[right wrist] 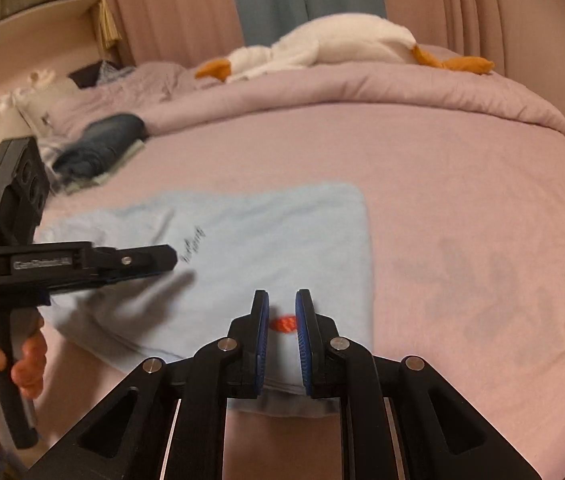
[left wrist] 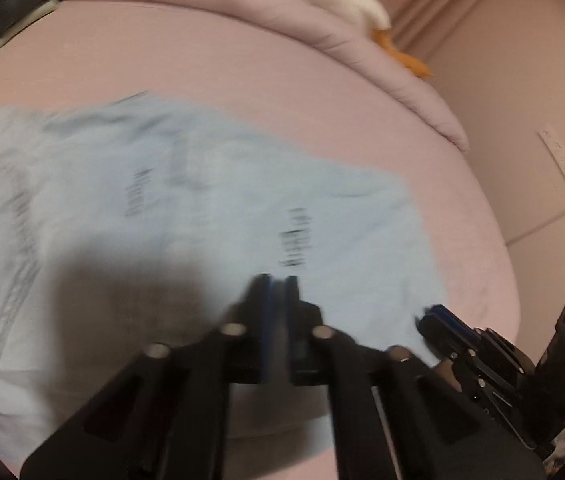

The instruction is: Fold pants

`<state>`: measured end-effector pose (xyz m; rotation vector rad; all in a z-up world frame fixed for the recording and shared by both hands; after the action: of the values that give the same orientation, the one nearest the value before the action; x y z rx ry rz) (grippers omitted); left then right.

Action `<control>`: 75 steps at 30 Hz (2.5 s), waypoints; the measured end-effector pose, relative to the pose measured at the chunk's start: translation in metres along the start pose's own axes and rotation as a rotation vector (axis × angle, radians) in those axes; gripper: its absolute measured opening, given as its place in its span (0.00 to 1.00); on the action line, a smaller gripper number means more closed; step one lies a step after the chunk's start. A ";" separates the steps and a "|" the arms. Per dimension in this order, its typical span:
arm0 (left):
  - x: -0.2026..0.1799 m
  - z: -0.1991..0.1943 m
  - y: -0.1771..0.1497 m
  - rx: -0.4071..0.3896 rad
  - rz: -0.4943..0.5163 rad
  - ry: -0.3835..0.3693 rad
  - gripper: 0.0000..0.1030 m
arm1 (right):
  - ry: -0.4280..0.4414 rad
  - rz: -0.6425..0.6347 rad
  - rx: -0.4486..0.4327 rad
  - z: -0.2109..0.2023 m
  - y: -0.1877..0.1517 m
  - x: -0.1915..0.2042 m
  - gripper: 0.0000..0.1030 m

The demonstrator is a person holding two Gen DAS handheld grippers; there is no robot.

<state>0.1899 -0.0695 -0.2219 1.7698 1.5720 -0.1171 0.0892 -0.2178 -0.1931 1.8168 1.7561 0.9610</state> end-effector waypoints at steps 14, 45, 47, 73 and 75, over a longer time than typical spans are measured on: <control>0.032 -0.033 -0.022 -0.065 0.008 0.049 0.03 | 0.152 0.009 0.029 0.007 0.008 0.023 0.15; 0.030 -0.042 -0.026 -0.060 -0.017 -0.046 0.04 | 0.324 0.015 0.182 0.051 -0.001 0.097 0.11; 0.030 -0.041 -0.025 -0.060 -0.017 -0.039 0.04 | 0.318 -0.003 0.160 0.036 -0.014 0.091 0.11; 0.021 -0.051 -0.034 -0.079 0.037 0.163 0.08 | 0.008 0.086 0.088 0.021 -0.014 -0.007 0.10; 0.024 -0.054 -0.037 -0.087 0.033 0.186 0.21 | 0.014 0.121 0.088 0.017 -0.014 -0.011 0.10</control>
<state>0.1414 -0.0202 -0.2128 1.7788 1.6505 0.1338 0.0930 -0.2243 -0.2163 1.9960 1.7387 0.9575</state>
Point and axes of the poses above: each gripper's, at about its wrist camera, not at the fingertips, and z roughly the way its jaws point, x to its left, y to its top, the point moved 4 cm from there along z, roughly the way its jaws point, and after that the axes turned 3 degrees about -y, right-handed, at the moved point
